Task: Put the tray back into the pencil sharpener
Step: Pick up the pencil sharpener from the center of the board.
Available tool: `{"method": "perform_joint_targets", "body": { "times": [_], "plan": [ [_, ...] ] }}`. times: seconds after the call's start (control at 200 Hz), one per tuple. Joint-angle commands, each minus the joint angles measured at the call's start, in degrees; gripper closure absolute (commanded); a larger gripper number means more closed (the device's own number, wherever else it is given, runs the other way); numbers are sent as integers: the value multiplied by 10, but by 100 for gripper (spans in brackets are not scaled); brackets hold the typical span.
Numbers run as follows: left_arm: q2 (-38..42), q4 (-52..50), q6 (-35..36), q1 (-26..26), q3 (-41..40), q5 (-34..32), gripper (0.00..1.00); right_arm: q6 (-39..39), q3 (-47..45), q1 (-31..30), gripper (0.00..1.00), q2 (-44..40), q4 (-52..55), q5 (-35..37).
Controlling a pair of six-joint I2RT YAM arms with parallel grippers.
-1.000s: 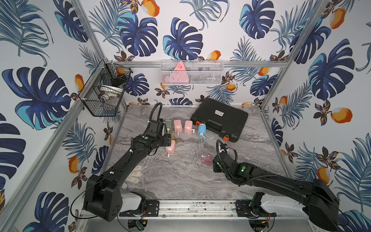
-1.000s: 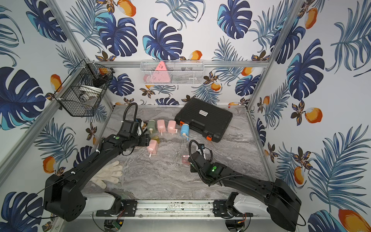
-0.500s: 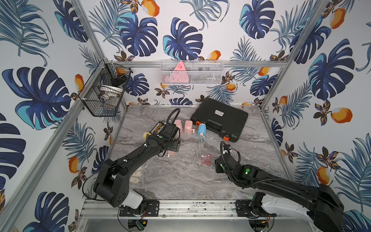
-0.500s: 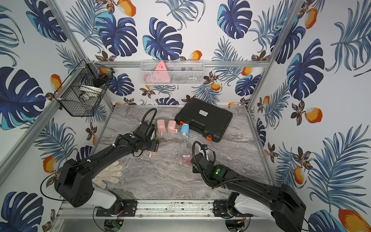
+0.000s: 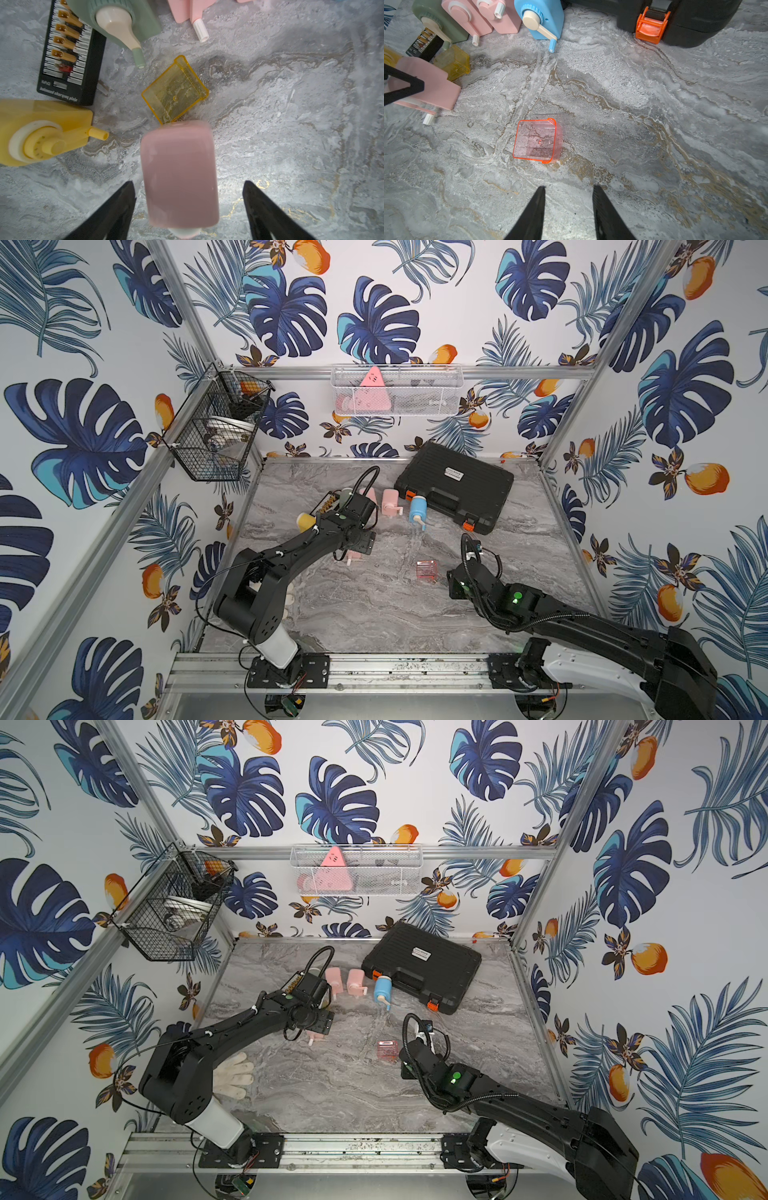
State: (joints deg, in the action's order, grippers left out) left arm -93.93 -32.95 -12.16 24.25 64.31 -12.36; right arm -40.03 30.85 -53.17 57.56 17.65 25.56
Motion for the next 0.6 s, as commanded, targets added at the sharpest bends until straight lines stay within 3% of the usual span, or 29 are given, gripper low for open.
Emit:
{"method": "perform_joint_targets", "body": {
  "times": [0.0, 0.596],
  "plan": [
    [-10, 8, -9, -10, 9, 20, 18, -4, 0, 0, 59, -4, 3, 8],
    [-41, 7, -3, -29, 11, 19, 36, -5, -5, 1, 58, -1, -9, 0]
  ]
}}
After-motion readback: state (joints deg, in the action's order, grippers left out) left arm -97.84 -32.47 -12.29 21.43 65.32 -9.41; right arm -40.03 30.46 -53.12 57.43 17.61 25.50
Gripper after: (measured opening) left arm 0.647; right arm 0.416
